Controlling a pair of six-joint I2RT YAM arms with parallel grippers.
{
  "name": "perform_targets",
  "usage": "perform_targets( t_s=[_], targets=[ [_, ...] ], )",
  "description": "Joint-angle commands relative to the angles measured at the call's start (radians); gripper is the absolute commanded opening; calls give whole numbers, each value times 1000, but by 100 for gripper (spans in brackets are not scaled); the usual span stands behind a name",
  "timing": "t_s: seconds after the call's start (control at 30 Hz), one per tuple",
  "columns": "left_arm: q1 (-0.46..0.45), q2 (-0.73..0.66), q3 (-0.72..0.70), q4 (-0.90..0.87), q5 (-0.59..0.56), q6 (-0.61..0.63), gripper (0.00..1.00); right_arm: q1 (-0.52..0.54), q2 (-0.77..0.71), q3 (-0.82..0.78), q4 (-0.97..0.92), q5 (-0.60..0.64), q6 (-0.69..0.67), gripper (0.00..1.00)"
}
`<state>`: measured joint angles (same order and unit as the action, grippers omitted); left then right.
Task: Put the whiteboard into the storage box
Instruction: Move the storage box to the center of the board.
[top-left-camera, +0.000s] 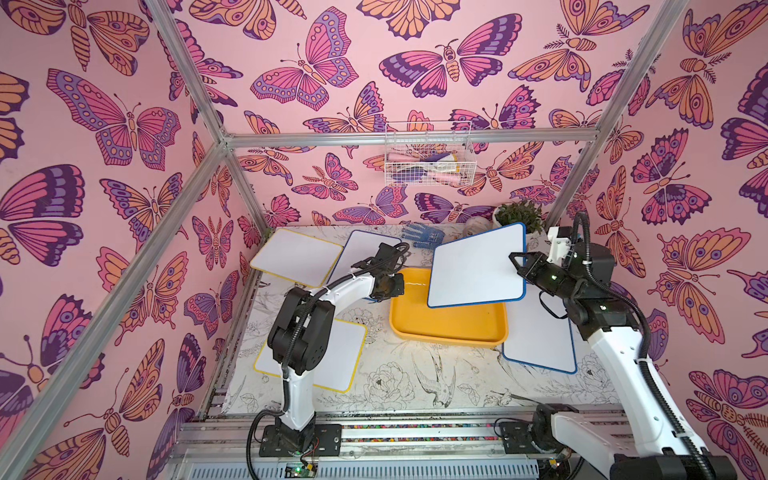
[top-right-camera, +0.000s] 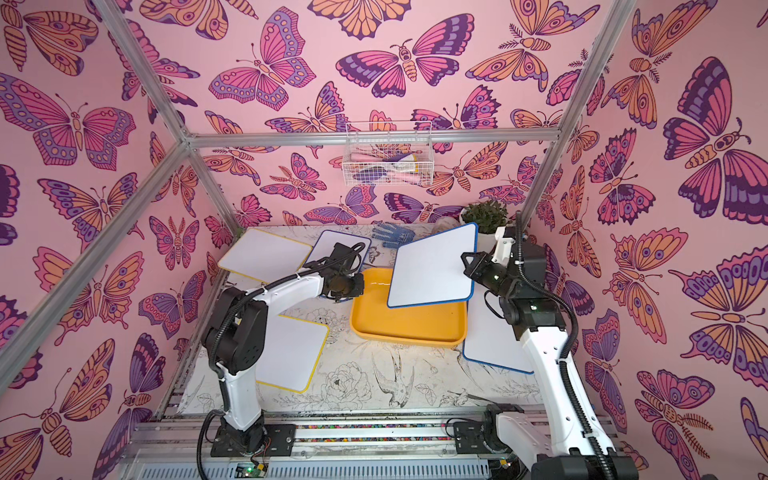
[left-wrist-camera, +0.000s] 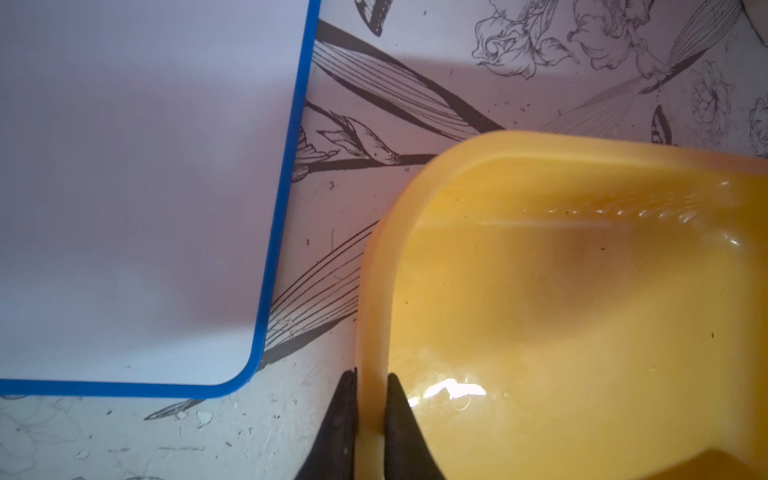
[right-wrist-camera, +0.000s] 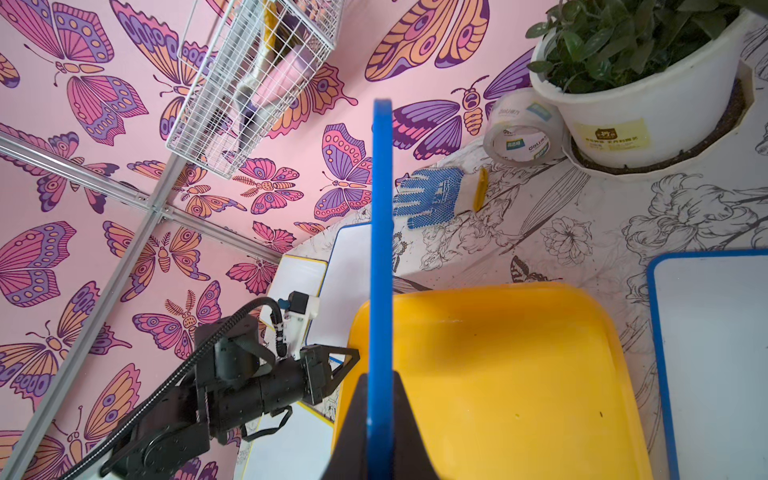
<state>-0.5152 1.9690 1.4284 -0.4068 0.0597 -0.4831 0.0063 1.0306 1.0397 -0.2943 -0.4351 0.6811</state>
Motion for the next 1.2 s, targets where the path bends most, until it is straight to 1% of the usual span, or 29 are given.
perform_targets(
  t_s=[0.0, 0.1, 0.23, 0.33, 0.43, 0.6, 0.8, 1.17],
  targets=[
    [12, 44, 28, -17, 8, 6, 17, -6, -9, 13, 79, -50, 13, 0],
    [13, 56, 44, -18, 9, 11, 18, -6, -7, -15, 102, -60, 31, 0],
    [15, 56, 43, -18, 11, 6, 25, -6, 6, -45, 134, -71, 51, 0],
    [15, 37, 30, -17, 8, 6, 34, 3, 21, -57, 153, -78, 58, 0],
    [21, 7, 15, -17, 12, 6, 47, 20, 32, -65, 164, -66, 60, 0],
    [33, -38, 2, -11, 42, -4, 56, 40, 56, -85, 191, -69, 74, 0],
    [47, -77, -15, 10, 78, -27, 60, 61, 61, -105, 201, -68, 77, 0],
    [52, -105, -39, 23, 89, -37, 61, 100, 59, -154, 227, -47, 98, 0]
  ],
)
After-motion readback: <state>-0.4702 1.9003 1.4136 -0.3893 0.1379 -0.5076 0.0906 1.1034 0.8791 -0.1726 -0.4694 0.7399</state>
